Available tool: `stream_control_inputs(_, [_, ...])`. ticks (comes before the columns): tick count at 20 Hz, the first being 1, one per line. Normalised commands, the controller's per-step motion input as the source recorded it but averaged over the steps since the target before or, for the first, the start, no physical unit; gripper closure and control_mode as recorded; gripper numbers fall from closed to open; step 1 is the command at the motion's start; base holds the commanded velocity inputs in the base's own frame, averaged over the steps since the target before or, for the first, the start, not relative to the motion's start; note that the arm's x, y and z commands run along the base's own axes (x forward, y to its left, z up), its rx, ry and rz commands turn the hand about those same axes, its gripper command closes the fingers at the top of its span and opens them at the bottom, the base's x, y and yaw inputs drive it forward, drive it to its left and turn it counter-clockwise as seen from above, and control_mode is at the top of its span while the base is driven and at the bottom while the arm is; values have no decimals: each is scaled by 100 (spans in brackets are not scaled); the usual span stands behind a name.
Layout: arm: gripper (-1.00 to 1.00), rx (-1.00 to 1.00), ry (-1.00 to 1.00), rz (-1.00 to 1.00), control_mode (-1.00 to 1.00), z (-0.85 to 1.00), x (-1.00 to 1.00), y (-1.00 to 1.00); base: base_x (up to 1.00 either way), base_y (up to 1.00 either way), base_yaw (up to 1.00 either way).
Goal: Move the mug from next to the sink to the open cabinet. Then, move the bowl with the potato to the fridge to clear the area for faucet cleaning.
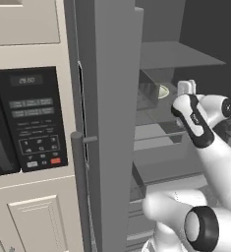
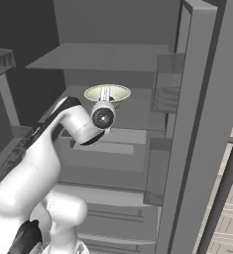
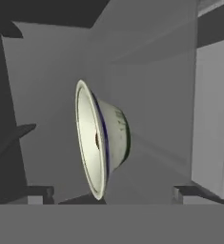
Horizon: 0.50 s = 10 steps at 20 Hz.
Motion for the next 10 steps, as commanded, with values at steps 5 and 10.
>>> stream_control_inputs(5, [-100, 0, -5, -2, -100, -14, -100, 0, 0, 0, 0])
stream_control_inputs(10, [-100, -3, 4, 0, -100, -66, -100, 12, 0, 0, 0])
